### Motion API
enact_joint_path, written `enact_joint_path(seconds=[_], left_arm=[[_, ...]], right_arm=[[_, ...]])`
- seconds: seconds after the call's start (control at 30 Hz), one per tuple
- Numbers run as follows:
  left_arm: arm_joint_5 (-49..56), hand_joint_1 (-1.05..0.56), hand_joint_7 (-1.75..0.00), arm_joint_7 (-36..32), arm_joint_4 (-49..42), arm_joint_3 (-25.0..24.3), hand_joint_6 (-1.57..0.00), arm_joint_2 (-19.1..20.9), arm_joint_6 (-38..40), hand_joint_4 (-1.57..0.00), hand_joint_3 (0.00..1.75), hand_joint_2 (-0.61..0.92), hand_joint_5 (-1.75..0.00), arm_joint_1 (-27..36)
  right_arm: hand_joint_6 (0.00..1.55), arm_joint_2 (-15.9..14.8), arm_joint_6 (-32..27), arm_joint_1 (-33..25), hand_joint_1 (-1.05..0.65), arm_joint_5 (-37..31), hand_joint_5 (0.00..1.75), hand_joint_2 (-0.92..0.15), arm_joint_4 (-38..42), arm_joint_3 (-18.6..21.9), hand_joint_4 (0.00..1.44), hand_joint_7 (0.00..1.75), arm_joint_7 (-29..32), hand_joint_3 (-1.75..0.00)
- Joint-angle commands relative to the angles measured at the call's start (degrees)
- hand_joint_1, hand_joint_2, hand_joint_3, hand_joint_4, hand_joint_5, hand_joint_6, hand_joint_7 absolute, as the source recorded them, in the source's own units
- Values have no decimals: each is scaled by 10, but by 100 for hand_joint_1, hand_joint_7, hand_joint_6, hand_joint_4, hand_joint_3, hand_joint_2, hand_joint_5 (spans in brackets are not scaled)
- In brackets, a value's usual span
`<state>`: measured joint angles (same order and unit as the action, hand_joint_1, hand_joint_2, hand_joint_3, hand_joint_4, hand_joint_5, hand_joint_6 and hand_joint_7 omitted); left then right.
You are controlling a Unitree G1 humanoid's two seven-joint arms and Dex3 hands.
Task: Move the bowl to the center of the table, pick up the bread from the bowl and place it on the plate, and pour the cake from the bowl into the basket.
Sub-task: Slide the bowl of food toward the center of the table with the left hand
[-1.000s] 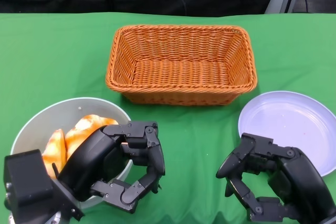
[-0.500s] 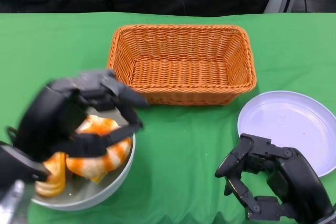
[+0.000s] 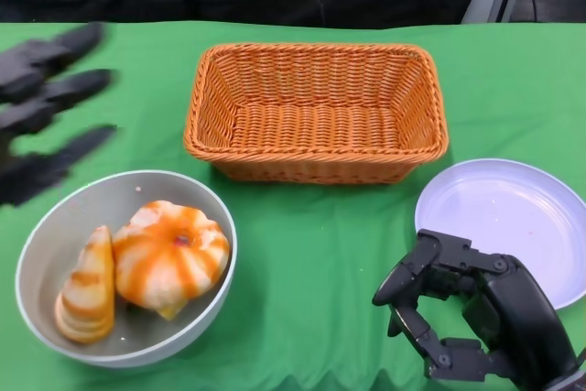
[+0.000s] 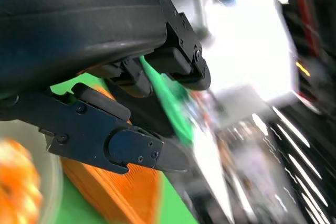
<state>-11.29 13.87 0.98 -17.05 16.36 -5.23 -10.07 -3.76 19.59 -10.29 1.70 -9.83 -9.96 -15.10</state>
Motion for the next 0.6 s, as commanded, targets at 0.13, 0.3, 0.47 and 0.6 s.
enact_joint_path(seconds=[0.13, 0.3, 0.47, 0.6], left_arm=[[73, -62, 0, -41, -112, -9, -27, 56, 21, -25, 35, 92, -8, -5], [80, -62, 0, -40, -151, -2, -12, 66, 82, -6, 53, 92, 0, -14], [104, -64, 0, -27, -139, 25, -4, 90, 163, -2, 64, 92, -1, -14], [113, -64, -1, -6, -137, 42, -5, 107, 193, -3, 67, 92, -1, -14]], right_arm=[[74, -3, 6, -2, -10, 7, 148, -57, 0, 4, 78, 122, 2, -101], [74, -1, 0, -4, -10, 9, 148, -56, -2, 3, 79, 122, 2, -102], [75, 1, 5, -5, -10, 5, 149, -56, -1, 0, 79, 121, 4, -102], [75, 2, 1, -6, -11, 7, 149, -56, -5, -1, 79, 122, 3, -102]])
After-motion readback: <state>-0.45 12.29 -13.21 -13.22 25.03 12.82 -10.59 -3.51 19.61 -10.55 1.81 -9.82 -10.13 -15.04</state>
